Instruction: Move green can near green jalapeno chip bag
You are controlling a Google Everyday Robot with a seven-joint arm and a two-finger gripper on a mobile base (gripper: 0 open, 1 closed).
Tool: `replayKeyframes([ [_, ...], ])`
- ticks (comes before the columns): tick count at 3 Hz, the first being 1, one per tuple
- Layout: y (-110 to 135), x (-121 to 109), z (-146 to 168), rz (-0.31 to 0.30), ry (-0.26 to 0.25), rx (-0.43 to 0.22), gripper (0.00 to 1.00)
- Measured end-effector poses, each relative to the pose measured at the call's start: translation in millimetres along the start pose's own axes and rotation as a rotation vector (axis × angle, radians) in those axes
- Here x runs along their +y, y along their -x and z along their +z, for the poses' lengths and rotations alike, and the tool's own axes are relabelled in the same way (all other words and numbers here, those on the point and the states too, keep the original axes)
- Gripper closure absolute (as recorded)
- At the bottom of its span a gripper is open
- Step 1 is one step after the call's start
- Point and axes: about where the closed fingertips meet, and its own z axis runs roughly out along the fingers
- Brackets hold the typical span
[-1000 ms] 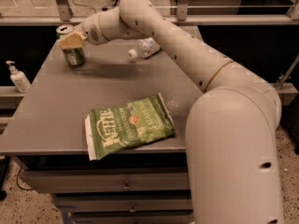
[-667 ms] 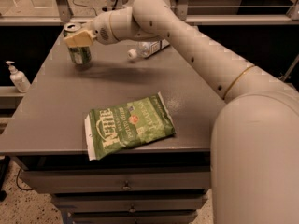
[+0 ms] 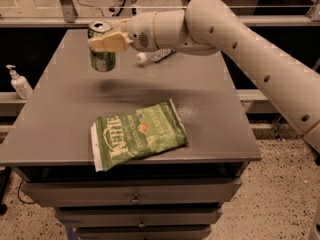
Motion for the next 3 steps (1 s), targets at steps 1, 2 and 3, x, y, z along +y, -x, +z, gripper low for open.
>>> replayKeyframes([
  [1, 0, 1, 2, -0.001, 0.003, 0.000, 1.00],
  [2, -2, 4, 0, -0.010, 0.018, 0.031, 1.00],
  [3, -7, 4, -29, -0.017, 0.000, 0.089, 1.00],
])
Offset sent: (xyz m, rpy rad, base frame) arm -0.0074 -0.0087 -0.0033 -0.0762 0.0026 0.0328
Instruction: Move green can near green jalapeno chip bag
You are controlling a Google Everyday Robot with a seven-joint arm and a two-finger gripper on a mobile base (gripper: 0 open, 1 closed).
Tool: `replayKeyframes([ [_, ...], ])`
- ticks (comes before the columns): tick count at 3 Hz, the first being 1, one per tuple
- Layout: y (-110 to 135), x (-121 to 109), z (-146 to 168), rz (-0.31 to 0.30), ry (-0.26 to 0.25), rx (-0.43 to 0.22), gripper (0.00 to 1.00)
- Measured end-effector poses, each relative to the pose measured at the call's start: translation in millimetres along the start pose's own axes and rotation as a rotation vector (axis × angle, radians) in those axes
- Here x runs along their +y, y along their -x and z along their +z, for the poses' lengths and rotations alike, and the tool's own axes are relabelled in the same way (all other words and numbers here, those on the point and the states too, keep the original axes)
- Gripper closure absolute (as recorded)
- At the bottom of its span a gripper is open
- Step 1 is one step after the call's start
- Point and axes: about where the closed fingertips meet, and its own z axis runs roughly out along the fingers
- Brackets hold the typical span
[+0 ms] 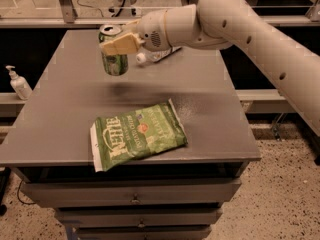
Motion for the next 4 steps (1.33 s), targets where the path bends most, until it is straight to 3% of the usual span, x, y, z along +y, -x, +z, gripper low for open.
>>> replayKeyframes([
  [1, -7, -1, -30, 0.004, -0.012, 0.027, 1.00],
  [4, -61, 6, -66, 0.048, 0.024, 0.026, 1.00],
])
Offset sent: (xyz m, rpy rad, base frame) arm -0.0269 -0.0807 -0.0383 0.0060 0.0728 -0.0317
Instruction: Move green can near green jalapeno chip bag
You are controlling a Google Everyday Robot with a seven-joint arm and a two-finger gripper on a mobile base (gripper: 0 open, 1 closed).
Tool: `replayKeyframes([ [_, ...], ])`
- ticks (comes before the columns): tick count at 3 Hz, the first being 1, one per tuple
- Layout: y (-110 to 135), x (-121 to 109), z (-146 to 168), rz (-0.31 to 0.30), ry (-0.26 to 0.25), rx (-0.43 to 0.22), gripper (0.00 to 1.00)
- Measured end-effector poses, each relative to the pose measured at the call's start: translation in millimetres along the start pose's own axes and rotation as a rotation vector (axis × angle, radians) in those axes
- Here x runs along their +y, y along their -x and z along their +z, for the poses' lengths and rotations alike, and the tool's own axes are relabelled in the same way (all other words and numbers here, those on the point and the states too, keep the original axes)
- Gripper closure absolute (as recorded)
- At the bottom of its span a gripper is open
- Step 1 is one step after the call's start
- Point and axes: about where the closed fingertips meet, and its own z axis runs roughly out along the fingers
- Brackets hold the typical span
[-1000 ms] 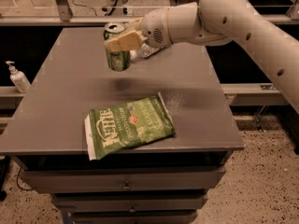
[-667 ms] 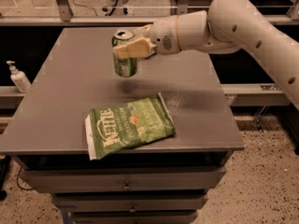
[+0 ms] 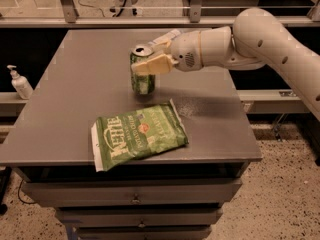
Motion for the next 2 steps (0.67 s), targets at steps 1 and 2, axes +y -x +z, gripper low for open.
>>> replayKeyframes([
  [1, -9.2, 4.2, -12.2, -0.008, 0.022, 0.019, 1.00],
  [2, -17.8, 11.0, -17.4, -0.005, 0.060, 0.042, 0.82],
])
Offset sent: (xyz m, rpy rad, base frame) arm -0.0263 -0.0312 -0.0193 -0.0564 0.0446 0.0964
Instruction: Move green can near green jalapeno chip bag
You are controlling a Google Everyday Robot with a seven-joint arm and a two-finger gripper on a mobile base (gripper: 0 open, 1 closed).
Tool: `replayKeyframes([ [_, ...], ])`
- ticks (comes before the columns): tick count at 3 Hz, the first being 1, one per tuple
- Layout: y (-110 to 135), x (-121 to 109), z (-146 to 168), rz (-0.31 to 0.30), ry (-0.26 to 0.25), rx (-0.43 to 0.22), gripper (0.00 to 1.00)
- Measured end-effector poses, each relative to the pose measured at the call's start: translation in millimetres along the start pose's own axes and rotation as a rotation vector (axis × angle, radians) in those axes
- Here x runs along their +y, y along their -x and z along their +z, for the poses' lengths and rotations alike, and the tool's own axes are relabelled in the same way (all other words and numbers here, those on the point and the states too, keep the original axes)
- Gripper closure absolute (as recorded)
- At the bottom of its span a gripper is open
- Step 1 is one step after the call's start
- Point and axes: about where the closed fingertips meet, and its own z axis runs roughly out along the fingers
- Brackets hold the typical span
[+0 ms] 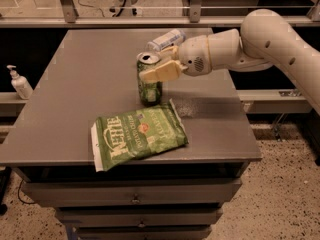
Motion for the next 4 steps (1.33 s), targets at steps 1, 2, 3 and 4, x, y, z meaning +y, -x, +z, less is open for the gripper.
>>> replayKeyframes([
  [1, -8, 6, 0, 0.003, 0.034, 0.021, 0.59],
  [2, -15, 10, 4, 0.002, 0.054, 0.035, 0.36],
  [3, -18, 13, 6, -0.005, 0.061, 0.037, 0.13],
  [4, -15, 20, 3, -0.019, 0.054, 0.024, 0.00],
])
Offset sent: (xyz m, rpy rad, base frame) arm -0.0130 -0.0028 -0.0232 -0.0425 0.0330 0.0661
